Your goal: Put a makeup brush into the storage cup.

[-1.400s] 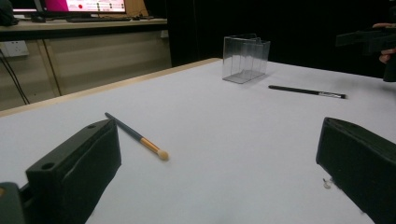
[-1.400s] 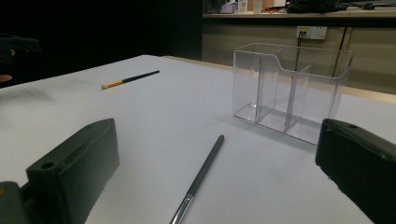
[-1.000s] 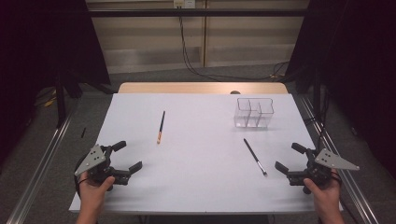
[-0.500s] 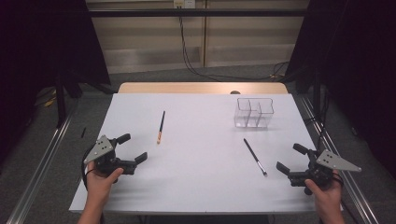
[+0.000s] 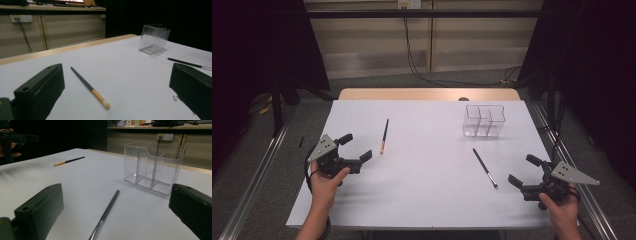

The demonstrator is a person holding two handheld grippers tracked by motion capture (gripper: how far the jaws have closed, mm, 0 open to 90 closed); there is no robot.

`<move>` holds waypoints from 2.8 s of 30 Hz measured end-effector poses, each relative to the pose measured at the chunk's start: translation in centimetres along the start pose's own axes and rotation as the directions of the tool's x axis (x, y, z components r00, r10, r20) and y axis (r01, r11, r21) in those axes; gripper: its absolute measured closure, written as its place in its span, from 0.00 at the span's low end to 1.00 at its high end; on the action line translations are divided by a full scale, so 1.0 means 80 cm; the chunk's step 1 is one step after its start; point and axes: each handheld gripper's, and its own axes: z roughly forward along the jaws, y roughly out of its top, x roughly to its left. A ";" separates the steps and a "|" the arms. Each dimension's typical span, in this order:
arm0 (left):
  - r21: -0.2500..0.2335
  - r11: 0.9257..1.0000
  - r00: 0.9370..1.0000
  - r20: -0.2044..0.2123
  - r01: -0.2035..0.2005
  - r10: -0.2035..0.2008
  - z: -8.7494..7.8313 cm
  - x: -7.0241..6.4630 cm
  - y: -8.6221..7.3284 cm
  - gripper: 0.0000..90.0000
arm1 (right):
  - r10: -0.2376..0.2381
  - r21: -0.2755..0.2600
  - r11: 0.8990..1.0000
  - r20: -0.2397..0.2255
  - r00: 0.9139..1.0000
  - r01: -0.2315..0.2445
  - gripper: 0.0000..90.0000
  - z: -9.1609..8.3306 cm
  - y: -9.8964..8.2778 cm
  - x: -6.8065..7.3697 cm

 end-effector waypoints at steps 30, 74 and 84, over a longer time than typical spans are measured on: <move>-0.007 1.000 0.997 -0.068 0.022 -0.023 0.081 0.023 0.016 0.00 | -0.011 0.002 1.000 -0.010 1.000 0.011 0.00 0.000 0.000 0.000; 0.469 0.861 0.976 -0.181 0.197 -0.125 0.148 0.057 0.034 0.00 | -0.019 0.008 1.000 -0.016 1.000 0.019 0.00 -0.001 -0.001 -0.001; 0.607 0.747 0.959 -0.230 0.272 -0.163 0.167 0.063 0.038 0.00 | -0.018 0.012 1.000 -0.017 1.000 0.018 0.00 -0.001 -0.001 -0.001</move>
